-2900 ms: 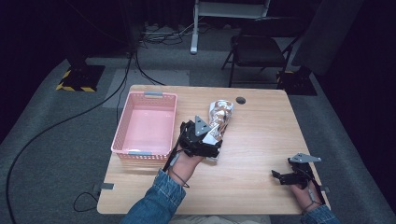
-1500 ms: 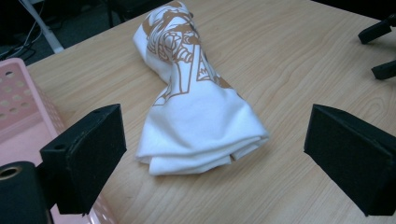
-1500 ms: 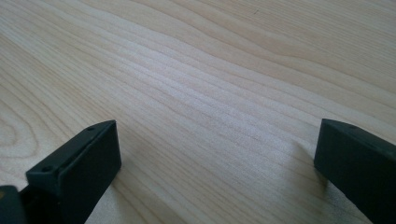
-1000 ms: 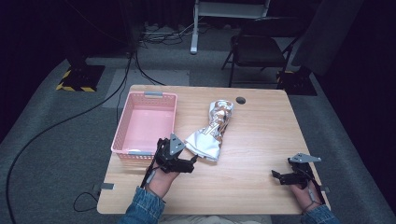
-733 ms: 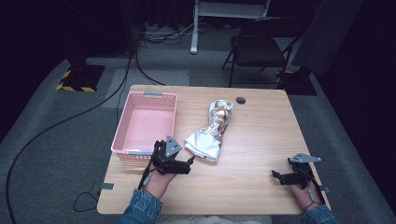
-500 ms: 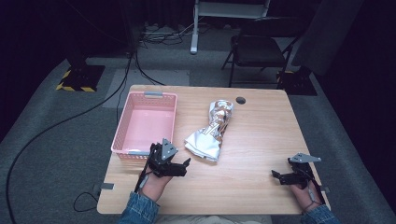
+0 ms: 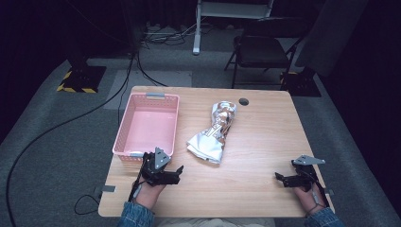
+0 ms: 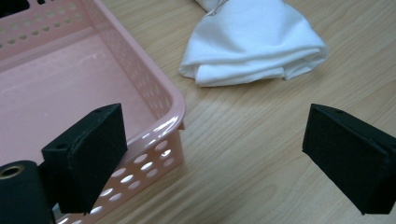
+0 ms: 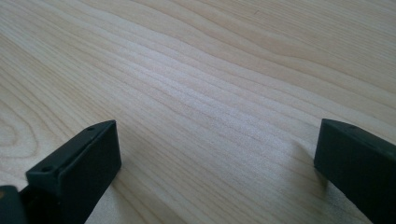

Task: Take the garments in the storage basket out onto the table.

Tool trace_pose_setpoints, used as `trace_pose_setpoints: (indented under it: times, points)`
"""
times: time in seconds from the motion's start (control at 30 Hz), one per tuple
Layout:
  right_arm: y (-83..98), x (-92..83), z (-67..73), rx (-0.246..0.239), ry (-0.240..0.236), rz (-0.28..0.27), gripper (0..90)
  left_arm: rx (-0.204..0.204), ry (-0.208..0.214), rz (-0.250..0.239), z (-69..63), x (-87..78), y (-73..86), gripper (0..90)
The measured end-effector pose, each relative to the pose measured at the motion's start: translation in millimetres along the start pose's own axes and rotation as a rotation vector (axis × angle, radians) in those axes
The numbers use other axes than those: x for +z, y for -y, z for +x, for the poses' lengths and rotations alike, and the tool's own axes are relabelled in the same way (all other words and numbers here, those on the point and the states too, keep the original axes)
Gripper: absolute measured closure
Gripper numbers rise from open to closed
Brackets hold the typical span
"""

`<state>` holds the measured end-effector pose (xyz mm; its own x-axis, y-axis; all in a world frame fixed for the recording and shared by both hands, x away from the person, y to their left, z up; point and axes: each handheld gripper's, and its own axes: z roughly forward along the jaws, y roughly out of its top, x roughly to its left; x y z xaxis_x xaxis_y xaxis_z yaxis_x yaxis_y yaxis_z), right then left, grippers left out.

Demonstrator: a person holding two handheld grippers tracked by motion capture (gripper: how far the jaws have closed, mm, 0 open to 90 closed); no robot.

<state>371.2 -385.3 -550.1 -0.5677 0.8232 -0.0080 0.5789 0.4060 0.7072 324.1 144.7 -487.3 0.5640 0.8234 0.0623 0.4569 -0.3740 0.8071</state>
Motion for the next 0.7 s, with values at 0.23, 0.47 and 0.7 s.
trace_pose_setpoints:
  times: [0.23,0.47,0.7]
  points:
    - [0.0,0.0,0.0,0.0,0.0,0.0,0.3,-0.004,-0.008,-0.012,0.9,-7.1,7.7,6.7]
    - [0.0,0.0,0.0,0.0,0.0,0.0,0.4,-0.015,-0.02,0.006,3.9,-12.2,21.1,6.7]
    - [0.0,0.0,0.0,0.0,0.0,0.0,0.4,-0.021,-0.025,0.028,5.4,-12.7,29.8,6.7]
